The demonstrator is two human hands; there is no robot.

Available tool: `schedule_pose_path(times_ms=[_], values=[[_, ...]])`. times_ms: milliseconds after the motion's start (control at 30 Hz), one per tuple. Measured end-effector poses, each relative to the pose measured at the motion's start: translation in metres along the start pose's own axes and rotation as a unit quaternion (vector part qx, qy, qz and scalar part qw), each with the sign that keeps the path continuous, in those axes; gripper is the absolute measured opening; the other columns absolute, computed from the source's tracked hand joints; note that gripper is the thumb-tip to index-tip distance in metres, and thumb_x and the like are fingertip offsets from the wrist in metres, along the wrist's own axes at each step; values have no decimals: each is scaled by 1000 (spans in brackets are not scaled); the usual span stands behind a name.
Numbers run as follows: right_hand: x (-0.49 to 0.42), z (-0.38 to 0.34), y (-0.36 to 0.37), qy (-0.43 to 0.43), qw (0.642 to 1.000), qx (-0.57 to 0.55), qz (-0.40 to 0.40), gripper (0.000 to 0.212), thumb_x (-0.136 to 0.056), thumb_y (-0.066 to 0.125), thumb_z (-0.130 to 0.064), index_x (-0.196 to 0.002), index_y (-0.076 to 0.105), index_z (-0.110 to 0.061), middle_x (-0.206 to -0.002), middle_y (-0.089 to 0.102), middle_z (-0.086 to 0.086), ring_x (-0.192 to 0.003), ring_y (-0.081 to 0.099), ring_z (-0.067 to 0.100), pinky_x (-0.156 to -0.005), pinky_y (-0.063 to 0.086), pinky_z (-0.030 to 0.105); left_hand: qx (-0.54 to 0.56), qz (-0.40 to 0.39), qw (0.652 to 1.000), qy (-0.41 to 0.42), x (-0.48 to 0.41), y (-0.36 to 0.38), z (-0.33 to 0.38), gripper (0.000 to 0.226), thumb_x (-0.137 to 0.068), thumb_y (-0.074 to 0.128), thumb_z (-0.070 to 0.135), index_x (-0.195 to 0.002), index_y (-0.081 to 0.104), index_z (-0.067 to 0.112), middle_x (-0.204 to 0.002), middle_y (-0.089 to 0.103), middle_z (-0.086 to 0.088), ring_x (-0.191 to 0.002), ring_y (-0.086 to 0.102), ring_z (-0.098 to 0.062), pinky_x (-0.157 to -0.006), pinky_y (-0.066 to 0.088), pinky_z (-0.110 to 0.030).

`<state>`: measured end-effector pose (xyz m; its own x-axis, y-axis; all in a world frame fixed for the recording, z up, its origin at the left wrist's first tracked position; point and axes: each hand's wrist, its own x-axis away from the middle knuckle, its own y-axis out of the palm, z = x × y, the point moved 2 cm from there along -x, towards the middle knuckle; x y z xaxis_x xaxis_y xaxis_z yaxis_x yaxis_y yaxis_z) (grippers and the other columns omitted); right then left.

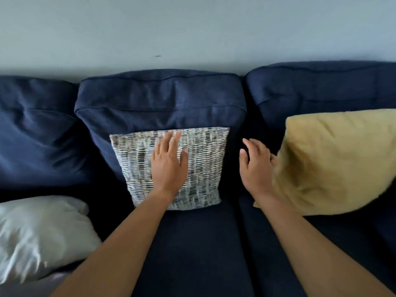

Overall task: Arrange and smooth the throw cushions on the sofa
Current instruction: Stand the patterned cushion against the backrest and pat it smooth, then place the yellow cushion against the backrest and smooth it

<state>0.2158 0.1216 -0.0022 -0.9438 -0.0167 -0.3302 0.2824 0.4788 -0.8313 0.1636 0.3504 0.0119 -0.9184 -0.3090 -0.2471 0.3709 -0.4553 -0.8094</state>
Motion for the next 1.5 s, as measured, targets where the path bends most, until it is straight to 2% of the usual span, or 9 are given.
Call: schedule_pose_path(times_ms=[367, 567, 667, 800, 900, 1000, 1200, 1333, 1500], values=[[-1, 169, -131, 56, 990, -49, 122, 30, -99, 47, -20, -120, 69, -16, -109, 62, 2, -105, 59, 23, -89, 21, 26, 119, -36, 991, 44, 37, 91, 200, 55, -103, 54, 34, -153, 44, 15, -151, 50, -12, -140, 44, -29, -113, 39, -49], [-46, 317, -192, 123, 977, -110, 132, 38, -100, 43, -31, -131, 60, -18, -126, 57, 4, -111, 53, 13, -93, 20, 27, 193, 8, 979, -69, 49, 173, 318, 79, -98, 51, 60, -162, 14, 32, -168, 18, -13, -154, 18, -27, -118, 32, -52], [-72, 362, -199, 199, 966, -142, 79, 57, -96, 42, -47, -146, 44, -19, -143, 46, 10, -124, 49, 23, -99, 25, 39, 234, 20, 958, -165, 49, 196, 334, 97, -86, 54, 75, -159, -4, 49, -171, -2, -11, -157, 8, -26, -118, 29, -49], [-107, 407, -190, 266, 936, -228, -35, 86, -87, 48, -70, -158, 10, -37, -162, 21, 9, -145, 33, 28, -114, 24, 59, 247, 41, 936, -246, 47, 219, 337, 111, -74, 62, 82, -153, -12, 58, -171, 2, -10, -152, 24, -31, -108, 35, -46], [-119, 422, -175, 277, 908, -297, -106, 99, -81, 55, -76, -156, -3, -46, -165, 15, 5, -147, 29, 28, -111, 31, 48, 266, 46, 921, -281, 40, 230, 325, 118, -68, 62, 86, -154, -13, 56, -167, 18, -8, -145, 36, -33, -104, 36, -42], [-121, 425, -159, 257, 903, -322, -122, 102, -80, 61, -72, -156, -3, -46, -158, 30, 4, -137, 42, 27, -96, 34, 36, 293, 41, 915, -275, 33, 241, 324, 113, -78, 69, 71, -157, -10, 52, -160, 34, -6, -139, 44, -27, -100, 35, -34], [-115, 415, -155, 209, 931, -298, -30, 103, -77, 61, -76, -156, 6, -39, -156, 38, -5, -136, 46, 18, -101, 41, 34, 304, 118, 916, -236, 39, 241, 337, 97, -77, 67, 75, -150, 3, 67, -157, 42, 12, -127, 49, -2, -86, 37, -12], [-110, 418, -148, 179, 936, -302, -12, 97, -85, 63, -65, -158, 9, -33, -159, 34, -4, -141, 40, 15, -109, 40, 38, 273, 147, 924, -223, 41, 244, 326, 95, -82, 67, 70, -155, 6, 59, -155, 35, 17, -131, 42, -1, -99, 35, -21], [-108, 422, -132, 179, 939, -292, -26, 93, -88, 59, -63, -159, 8, -30, -162, 28, -3, -145, 34, 17, -115, 36, 47, 233, 127, 935, -236, 40, 257, 311, 98, -84, 63, 69, -159, 3, 48, -130, 39, 11, -115, 43, -4, -94, 36, -28]])
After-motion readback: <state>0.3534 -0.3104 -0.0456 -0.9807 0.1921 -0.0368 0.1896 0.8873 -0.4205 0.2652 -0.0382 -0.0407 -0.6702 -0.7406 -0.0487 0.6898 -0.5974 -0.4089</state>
